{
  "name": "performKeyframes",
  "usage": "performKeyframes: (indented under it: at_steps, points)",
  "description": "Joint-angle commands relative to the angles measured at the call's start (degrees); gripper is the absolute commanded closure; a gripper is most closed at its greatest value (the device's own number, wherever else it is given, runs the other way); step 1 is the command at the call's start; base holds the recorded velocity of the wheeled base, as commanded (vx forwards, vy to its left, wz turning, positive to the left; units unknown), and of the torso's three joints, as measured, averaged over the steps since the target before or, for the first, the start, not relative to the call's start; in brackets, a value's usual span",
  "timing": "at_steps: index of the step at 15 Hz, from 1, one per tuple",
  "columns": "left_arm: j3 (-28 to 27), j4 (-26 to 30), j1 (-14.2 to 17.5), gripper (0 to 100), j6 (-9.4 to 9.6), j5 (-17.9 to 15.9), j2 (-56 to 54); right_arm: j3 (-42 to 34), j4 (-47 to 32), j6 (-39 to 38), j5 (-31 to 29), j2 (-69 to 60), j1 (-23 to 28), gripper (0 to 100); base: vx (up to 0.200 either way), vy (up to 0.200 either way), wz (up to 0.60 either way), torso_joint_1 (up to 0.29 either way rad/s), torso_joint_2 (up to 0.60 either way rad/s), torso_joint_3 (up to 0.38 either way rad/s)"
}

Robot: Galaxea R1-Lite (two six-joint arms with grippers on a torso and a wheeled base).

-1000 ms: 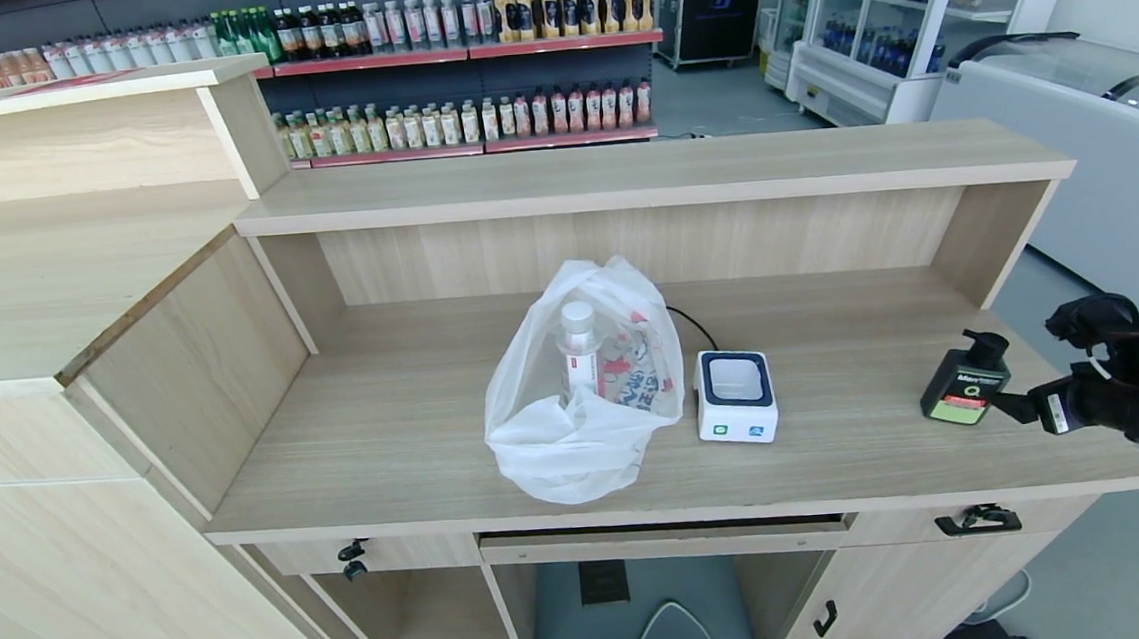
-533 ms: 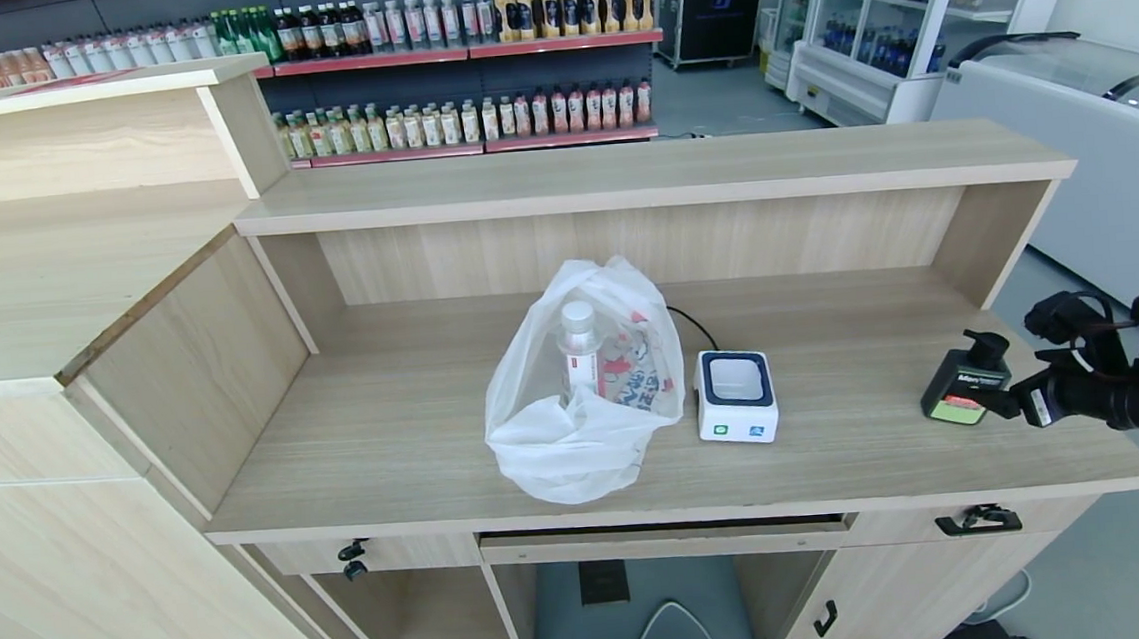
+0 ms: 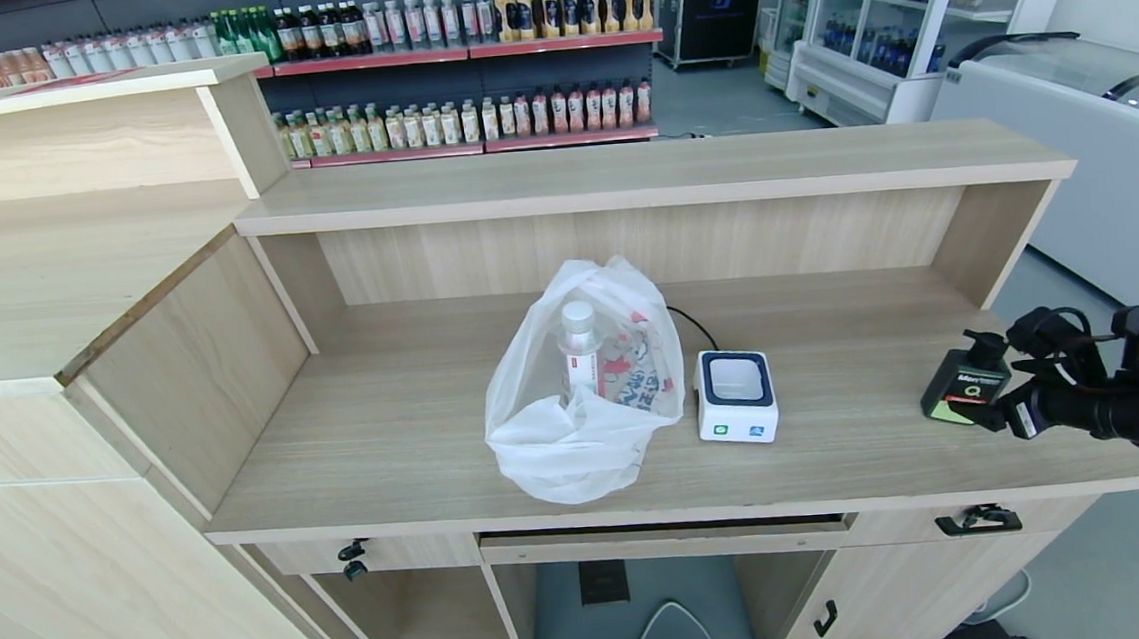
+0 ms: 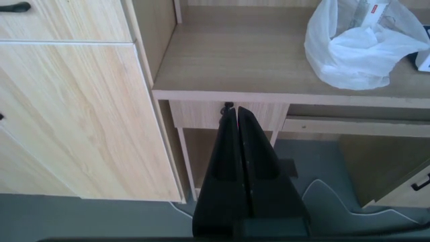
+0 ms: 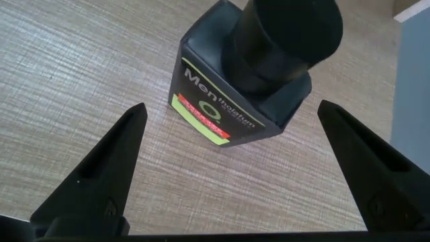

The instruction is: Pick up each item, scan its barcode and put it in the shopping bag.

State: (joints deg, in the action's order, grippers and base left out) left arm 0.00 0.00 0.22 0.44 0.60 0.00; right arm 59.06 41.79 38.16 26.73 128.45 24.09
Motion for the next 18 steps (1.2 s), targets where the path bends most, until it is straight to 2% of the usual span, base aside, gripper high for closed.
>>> performKeyframes:
  at_steps: [1, 11, 12, 18]
  points:
    - [0.0, 0.0, 0.04, 100, 0.0, 0.02, 0.0, 1.58, 0.05, 0.25, 0.34, 1.54, -0.71, 0, 0.0, 0.0, 0.0, 0.0, 0.0, 0.0]
    - [0.0, 0.0, 0.04, 100, 0.0, 0.02, 0.0, 5.71, 0.05, 1.04, 0.25, 4.97, -5.1, 0, 0.0, 0.0, 0.0, 0.0, 0.0, 0.0]
    - [0.0, 0.0, 0.04, 100, 0.0, 0.02, 0.0, 5.45, 0.05, 1.39, 0.25, 4.97, -5.28, 100, 0.0, 0.0, 0.0, 0.0, 0.0, 0.0]
    - [0.0, 0.0, 0.04, 100, 0.0, 0.02, 0.0, 4.04, 0.13, 4.47, -0.19, 4.61, -5.19, 100, 0.0, 0.0, 0.0, 0.0, 0.0, 0.0]
